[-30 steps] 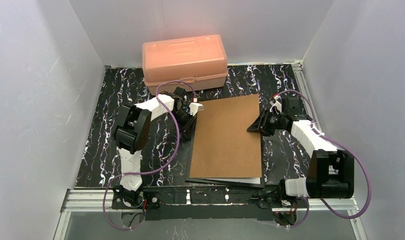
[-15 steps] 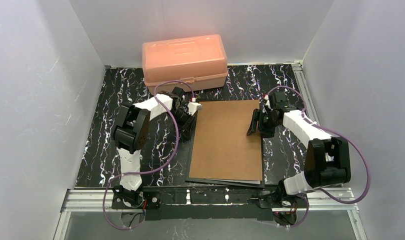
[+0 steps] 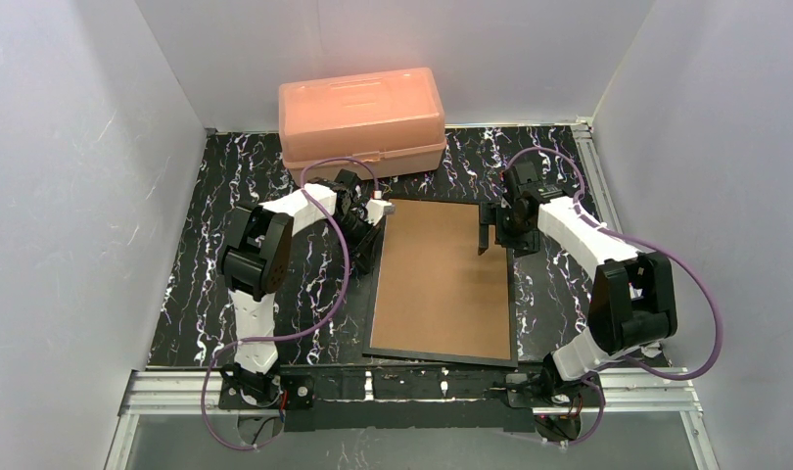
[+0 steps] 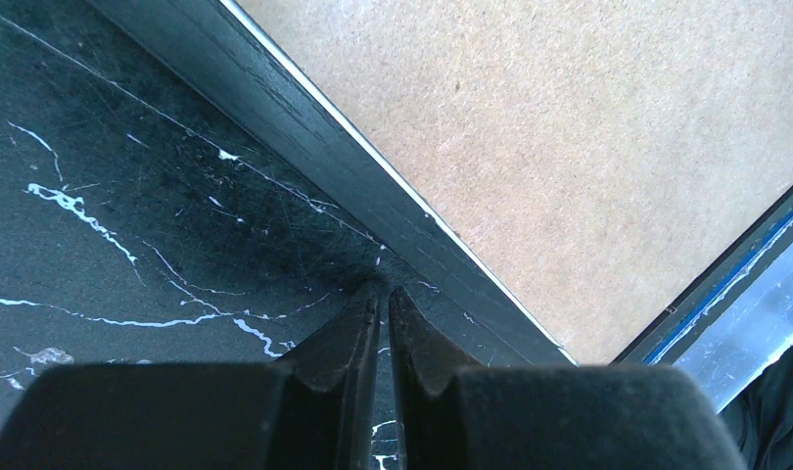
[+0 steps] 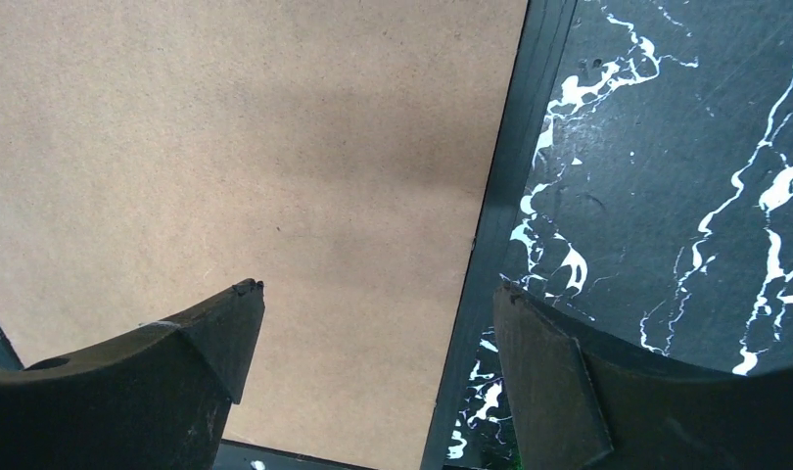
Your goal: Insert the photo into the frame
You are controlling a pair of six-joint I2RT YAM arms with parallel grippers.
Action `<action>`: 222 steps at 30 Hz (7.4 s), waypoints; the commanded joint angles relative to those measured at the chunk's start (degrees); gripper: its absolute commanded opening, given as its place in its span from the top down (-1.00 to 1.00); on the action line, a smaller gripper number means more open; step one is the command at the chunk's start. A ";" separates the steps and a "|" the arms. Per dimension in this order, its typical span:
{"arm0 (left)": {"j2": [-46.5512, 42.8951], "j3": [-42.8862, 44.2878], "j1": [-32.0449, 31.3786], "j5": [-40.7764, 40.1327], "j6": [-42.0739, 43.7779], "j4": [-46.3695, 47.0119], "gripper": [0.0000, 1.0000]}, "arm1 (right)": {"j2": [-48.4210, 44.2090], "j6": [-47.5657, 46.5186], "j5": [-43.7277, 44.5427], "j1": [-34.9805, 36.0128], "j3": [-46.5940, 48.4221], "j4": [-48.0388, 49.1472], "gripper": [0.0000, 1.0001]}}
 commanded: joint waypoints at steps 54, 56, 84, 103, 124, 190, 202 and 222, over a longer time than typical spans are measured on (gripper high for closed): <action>-4.73 -3.05 1.25 5.48 1.39 -5.14 0.74 | -28.77 14.64 -10.03 -11.46 -32.16 -1.43 0.34; -4.82 -3.06 1.31 5.51 1.32 -5.05 0.74 | -29.39 15.19 -8.86 -11.46 -32.23 -1.96 0.34; -4.49 -3.39 1.27 5.53 1.29 -4.40 0.80 | -28.36 19.24 -12.40 -11.46 -38.66 5.63 0.42; -5.26 -3.28 1.27 5.25 1.34 -4.25 0.84 | -26.09 12.03 -10.12 -12.32 -25.57 -3.00 0.44; -5.02 -2.81 1.38 5.23 1.62 -4.23 0.88 | -24.96 15.13 -9.04 -12.42 -33.05 0.90 0.59; -2.75 -1.38 5.81 13.57 3.73 -5.10 1.00 | -18.47 13.57 -19.58 -15.16 -29.07 2.93 0.57; -0.91 -2.15 4.41 12.75 4.05 -4.61 1.00 | -19.43 14.39 -20.93 -15.15 -33.83 5.24 0.55; 1.41 -1.39 3.38 12.43 3.45 -3.42 1.00 | -17.39 14.60 -20.51 -15.11 -34.61 7.44 0.58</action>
